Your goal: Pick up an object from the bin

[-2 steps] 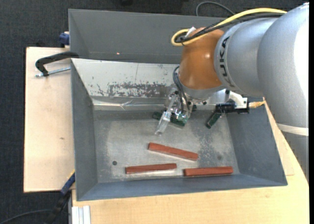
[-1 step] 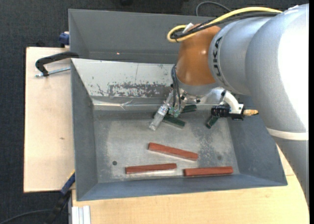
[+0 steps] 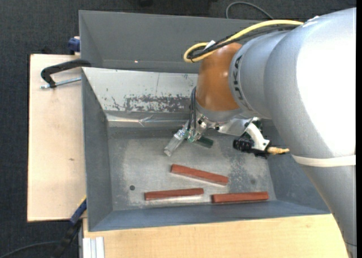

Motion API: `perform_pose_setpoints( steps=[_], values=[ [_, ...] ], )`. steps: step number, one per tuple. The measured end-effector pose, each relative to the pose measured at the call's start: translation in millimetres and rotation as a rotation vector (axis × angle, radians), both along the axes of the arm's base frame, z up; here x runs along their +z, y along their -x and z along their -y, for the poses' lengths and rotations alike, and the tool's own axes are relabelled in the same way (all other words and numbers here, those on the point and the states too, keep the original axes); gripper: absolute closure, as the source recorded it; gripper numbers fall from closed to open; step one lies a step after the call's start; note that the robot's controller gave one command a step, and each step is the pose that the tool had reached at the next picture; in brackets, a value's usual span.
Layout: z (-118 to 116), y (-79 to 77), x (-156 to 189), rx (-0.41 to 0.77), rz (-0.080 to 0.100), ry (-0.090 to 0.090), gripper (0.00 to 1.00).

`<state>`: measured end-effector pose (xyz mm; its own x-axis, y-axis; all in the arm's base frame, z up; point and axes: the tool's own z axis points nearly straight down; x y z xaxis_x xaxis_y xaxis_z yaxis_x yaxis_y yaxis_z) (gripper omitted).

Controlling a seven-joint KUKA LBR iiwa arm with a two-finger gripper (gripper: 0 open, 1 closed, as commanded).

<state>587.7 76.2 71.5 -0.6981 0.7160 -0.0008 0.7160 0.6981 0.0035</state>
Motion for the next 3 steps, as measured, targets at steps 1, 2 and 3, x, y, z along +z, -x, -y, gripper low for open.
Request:
perform_pose_setpoints(
  steps=[1, 2, 3],
  values=[
    [-1, -1.4, 2, 0.002, 0.002, 0.001, 0.00],
    [-1, -1.6, 2, 0.002, 0.002, 0.001, 1.00],
    [-1, -3.0, 27, 0.004, 0.003, 0.000, 1.00]
  ],
)
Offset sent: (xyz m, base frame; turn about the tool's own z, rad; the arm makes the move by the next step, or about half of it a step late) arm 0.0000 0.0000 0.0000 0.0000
